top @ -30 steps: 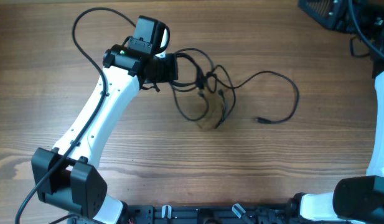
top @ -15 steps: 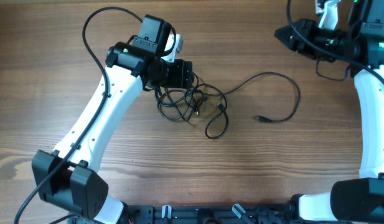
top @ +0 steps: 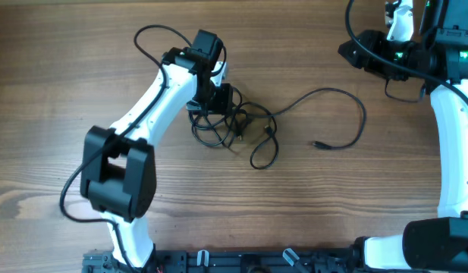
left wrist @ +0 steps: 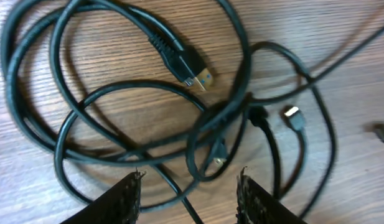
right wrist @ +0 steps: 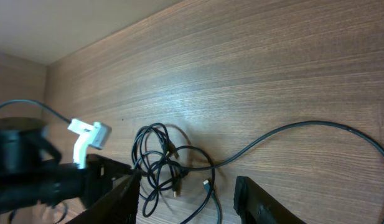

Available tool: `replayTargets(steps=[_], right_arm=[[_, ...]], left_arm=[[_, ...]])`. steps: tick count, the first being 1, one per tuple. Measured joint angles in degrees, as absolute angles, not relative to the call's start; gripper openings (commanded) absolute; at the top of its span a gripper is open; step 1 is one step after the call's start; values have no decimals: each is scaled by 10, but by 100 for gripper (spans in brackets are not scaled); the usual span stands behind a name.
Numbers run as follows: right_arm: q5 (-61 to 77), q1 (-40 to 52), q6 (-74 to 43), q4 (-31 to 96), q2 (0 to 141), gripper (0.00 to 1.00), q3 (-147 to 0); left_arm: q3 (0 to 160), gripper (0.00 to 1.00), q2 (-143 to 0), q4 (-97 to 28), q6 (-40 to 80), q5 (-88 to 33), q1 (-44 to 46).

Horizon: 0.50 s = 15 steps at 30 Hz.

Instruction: Untangle cables

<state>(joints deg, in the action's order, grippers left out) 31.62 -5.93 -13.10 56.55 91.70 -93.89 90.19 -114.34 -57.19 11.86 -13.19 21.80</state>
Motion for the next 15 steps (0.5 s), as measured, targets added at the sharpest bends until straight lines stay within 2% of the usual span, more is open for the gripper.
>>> replayTargets(steps=[2, 8, 15], right_arm=[[314, -59, -131, 566, 917, 52, -939], [303, -59, -131, 566, 917, 52, -939], [301, -59, -125, 577, 917, 52, -939]], left_arm=[[902, 29, -1165, -569, 130, -135, 218], [902, 29, -1186, -557, 159, -153, 229], [902, 25, -1213, -546, 215, -133, 246]])
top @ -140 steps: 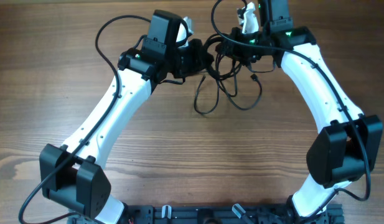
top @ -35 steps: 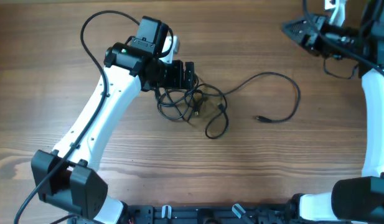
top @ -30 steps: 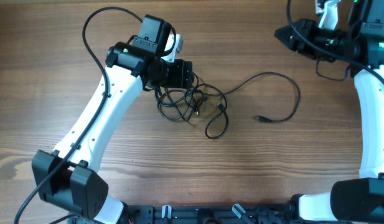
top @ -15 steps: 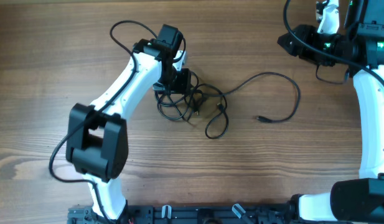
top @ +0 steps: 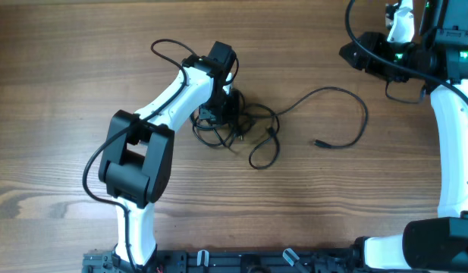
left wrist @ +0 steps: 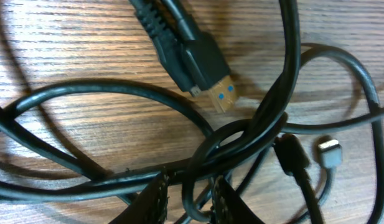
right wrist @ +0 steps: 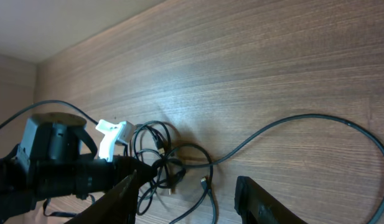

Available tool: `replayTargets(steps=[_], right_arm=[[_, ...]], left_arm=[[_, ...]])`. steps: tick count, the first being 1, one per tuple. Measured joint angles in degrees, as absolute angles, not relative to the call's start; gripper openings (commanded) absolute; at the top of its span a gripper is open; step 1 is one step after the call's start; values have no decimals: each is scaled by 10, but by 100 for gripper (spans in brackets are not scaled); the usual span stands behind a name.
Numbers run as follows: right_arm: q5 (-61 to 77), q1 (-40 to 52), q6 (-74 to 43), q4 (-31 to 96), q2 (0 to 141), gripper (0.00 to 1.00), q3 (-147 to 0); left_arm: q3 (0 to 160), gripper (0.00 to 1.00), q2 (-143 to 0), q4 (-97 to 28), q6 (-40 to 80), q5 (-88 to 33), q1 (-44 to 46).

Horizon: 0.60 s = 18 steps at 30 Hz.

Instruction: Untangle cables

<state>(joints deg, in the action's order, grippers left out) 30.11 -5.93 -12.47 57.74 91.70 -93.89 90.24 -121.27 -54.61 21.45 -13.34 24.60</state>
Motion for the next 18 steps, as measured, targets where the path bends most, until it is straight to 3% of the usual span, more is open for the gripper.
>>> replayTargets(steps=[18], right_arm=[[299, -59, -116, 588, 917, 52, -939]], left_arm=[[898, 15, -1213, -545, 274, -103, 299]])
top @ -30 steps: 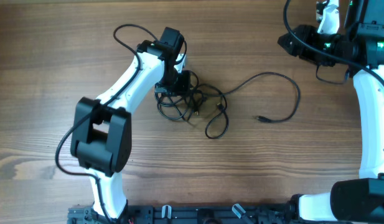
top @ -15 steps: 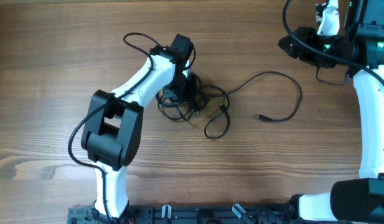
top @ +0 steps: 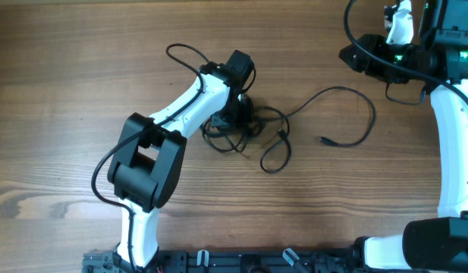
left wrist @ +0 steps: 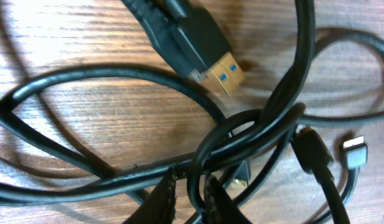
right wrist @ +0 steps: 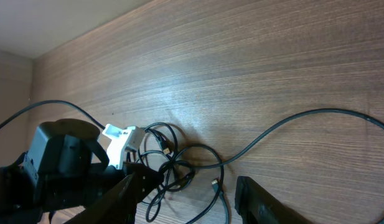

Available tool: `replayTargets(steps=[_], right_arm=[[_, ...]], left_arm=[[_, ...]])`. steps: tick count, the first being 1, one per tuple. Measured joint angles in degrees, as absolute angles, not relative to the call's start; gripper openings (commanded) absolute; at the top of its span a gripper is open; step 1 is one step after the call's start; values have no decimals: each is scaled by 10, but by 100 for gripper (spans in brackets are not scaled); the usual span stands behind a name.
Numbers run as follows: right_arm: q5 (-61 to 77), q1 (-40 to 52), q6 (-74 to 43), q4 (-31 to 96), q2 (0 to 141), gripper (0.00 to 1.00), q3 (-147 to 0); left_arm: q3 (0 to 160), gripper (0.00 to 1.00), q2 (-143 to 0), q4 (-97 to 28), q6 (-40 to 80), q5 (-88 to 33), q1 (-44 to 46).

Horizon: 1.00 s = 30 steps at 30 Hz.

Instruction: Untangle cables

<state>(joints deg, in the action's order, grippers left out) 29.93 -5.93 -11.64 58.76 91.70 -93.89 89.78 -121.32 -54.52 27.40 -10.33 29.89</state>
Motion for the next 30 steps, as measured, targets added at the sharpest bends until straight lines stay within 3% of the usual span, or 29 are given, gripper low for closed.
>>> replayTargets(steps=[8, 10, 12, 14, 15, 24, 30], right_arm=[[299, -59, -116, 587, 917, 53, -939], [299, -59, -116, 587, 917, 53, -939], [299, -59, -116, 587, 917, 53, -939], [299, -59, -116, 587, 917, 53, -939], [299, -59, -116, 587, 917, 53, -939], [299, -59, -116, 587, 917, 53, -939], [307, -59, -116, 583, 917, 52, -939]], left_arm=[[865, 14, -1213, -489, 327, -103, 308], [863, 27, -1213, -484, 343, -101, 313], [861, 23, -1213, -479, 354, -101, 318], [861, 6, -1213, -480, 359, -98, 328], [860, 4, -1213, -480, 361, -99, 333], [854, 4, -1210, -472, 356, -105, 324], [898, 4, -1047, -478, 207, -216, 292]])
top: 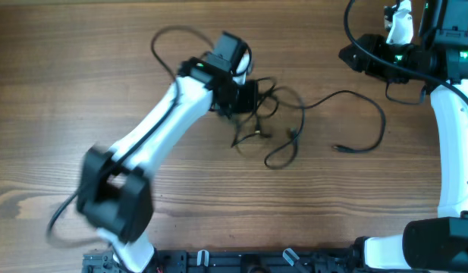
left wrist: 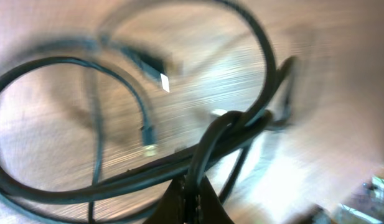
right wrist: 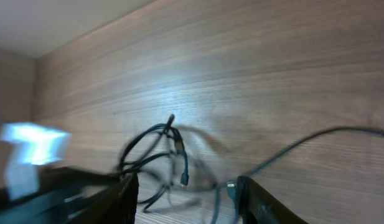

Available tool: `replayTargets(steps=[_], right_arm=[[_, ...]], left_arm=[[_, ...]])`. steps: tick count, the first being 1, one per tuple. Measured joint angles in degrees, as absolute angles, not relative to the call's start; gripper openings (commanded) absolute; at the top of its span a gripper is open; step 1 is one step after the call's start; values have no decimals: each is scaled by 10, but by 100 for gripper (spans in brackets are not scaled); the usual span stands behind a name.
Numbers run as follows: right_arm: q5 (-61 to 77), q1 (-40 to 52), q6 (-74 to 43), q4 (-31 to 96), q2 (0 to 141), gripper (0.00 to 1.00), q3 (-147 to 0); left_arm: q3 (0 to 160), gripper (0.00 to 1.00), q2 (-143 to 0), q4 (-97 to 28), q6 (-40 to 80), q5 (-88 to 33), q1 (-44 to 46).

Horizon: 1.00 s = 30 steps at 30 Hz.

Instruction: Untangle cables

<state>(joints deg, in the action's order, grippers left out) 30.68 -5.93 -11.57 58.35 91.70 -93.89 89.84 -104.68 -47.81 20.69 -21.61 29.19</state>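
Observation:
A tangle of black cables [top: 268, 114] hangs partly lifted off the wooden table [top: 67, 114], its loops blurred in the left wrist view. My left gripper [top: 245, 97] is shut on a crossing of two cable strands [left wrist: 229, 127], and its fingertips [left wrist: 193, 186] are pinched together. One long cable [top: 362, 106] trails right from the tangle to a loose plug [top: 341, 149]. My right gripper [top: 353, 53] stays high at the far right. It is open [right wrist: 187, 202] with nothing between its fingers, and the tangle [right wrist: 170, 155] shows far below it.
The left arm's own wire loops [top: 169, 38] behind its wrist at the far side. A black rail [top: 241, 262] runs along the table's front edge. The right arm's white link [top: 453, 152] stands along the right side.
My left gripper has shut fully on the crossed strands and stands farther back and higher. The tangle hangs from it, and the loose plug has shifted right. The right arm has not moved.
My left gripper was open above the tangle on the table. Then its fingers stood close round a crossing of strands. Then, nearly shut on them, it and the bundle were a little further right. Now it holds the bundle raised toward the far side.

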Motion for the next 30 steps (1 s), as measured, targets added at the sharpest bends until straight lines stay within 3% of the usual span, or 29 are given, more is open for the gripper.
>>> replayTargets(steps=[5, 10, 16, 19, 22, 24, 30], right_arm=[[463, -59, -58, 537, 917, 52, -939], [641, -59, -30, 479, 917, 51, -939], [649, -29, -47, 521, 917, 44, -939], [560, 17, -135, 539, 917, 45, -939], [495, 63, -242, 524, 917, 60, -939], [452, 92, -349, 523, 918, 65, -939], [375, 139, -519, 515, 939, 53, -939]], left_arm=[[932, 4, -909, -451, 139, -249, 294], [933, 4, -918, -470, 124, -252, 293], [932, 4, -934, -471, 149, -216, 294], [932, 4, -934, -456, 175, -192, 294], [932, 4, -934, -445, 195, -183, 294], [932, 4, -934, -442, 204, -178, 294], [932, 4, -934, -436, 209, -178, 294]])
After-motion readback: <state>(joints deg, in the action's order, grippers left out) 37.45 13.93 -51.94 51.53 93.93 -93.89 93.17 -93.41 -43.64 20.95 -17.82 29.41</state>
